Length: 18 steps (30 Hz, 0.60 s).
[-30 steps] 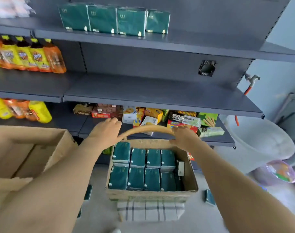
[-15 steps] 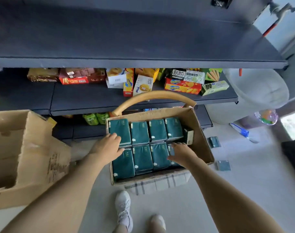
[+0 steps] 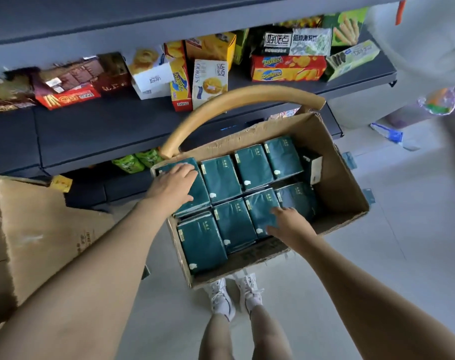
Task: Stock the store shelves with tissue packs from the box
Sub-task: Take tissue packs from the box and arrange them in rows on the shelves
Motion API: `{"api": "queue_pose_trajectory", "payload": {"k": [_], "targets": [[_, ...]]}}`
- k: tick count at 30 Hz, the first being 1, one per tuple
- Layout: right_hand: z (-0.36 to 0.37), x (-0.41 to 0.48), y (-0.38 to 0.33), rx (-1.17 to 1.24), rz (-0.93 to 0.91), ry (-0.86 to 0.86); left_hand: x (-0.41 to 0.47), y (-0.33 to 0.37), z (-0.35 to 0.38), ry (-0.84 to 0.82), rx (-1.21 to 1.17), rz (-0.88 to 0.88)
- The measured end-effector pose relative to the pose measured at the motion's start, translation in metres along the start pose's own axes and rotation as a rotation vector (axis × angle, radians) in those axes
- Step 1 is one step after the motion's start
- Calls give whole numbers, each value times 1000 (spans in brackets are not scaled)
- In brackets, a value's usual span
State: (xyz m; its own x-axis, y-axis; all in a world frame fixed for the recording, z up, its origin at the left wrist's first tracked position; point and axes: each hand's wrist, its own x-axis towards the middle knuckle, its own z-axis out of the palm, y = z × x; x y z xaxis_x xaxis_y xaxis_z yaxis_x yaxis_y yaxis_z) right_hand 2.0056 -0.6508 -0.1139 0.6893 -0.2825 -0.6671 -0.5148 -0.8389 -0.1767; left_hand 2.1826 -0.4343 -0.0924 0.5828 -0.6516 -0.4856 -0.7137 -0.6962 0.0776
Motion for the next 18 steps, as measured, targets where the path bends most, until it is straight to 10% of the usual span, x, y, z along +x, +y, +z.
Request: {"api": "queue_pose_trajectory", "payload": {"k": [11, 18], "targets": [[20, 11, 2, 76, -6, -21, 37, 2, -34, -179, 526, 314], [13, 2, -3, 168, -6, -32, 31, -7, -62, -60, 429, 307]]}}
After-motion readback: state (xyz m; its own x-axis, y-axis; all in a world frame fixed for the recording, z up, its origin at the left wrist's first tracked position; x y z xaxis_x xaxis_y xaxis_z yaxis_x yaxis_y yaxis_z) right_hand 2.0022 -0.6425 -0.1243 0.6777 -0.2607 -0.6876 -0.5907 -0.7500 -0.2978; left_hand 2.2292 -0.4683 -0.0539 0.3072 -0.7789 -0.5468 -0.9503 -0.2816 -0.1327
